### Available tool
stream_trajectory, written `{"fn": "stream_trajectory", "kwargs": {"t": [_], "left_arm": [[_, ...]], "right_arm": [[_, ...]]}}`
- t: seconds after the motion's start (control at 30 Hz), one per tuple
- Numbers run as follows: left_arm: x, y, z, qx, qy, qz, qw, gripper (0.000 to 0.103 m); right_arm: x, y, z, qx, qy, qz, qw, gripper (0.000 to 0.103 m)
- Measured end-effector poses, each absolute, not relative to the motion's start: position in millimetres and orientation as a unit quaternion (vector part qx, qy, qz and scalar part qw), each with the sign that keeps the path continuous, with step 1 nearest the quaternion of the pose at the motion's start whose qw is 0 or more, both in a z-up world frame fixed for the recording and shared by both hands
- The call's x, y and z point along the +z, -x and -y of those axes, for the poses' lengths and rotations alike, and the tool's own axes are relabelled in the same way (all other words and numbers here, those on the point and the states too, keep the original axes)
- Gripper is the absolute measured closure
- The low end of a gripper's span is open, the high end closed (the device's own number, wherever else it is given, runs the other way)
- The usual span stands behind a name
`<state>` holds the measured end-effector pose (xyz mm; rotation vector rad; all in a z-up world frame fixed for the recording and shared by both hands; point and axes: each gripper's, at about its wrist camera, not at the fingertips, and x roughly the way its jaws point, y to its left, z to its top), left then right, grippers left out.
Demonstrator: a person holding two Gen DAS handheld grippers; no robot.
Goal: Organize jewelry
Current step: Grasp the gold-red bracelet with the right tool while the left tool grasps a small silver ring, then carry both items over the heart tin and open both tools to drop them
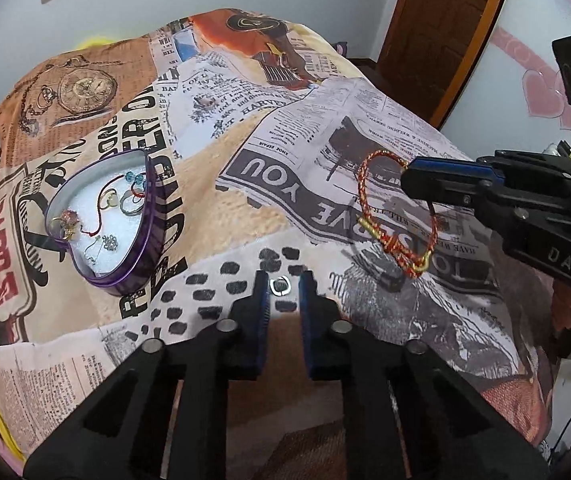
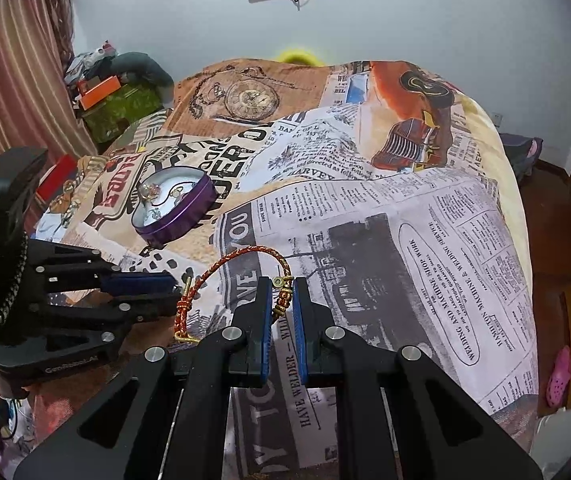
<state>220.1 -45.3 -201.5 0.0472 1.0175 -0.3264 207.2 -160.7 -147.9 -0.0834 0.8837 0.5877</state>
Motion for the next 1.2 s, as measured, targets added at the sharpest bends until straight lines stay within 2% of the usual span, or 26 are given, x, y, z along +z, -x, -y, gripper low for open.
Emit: {"fn": "stream_trajectory", "kwargs": {"t": [0.43, 1.2], "left_arm": [[-186.1, -202.9, 26.8, -0.129, -0.005, -0.456, 0.881, 0.095], [-125.0, -191.4, -65.5, -0.052, 0.03, -0.374, 0.926, 0.095]], "right_arm": [[-125.0, -205.2, 145.8, 0.287, 0.04, -0.398, 0.87, 0.094], [-93.5, -221.6, 78.9, 0.331, 0.033, -0.36, 0.872, 0.094]]}}
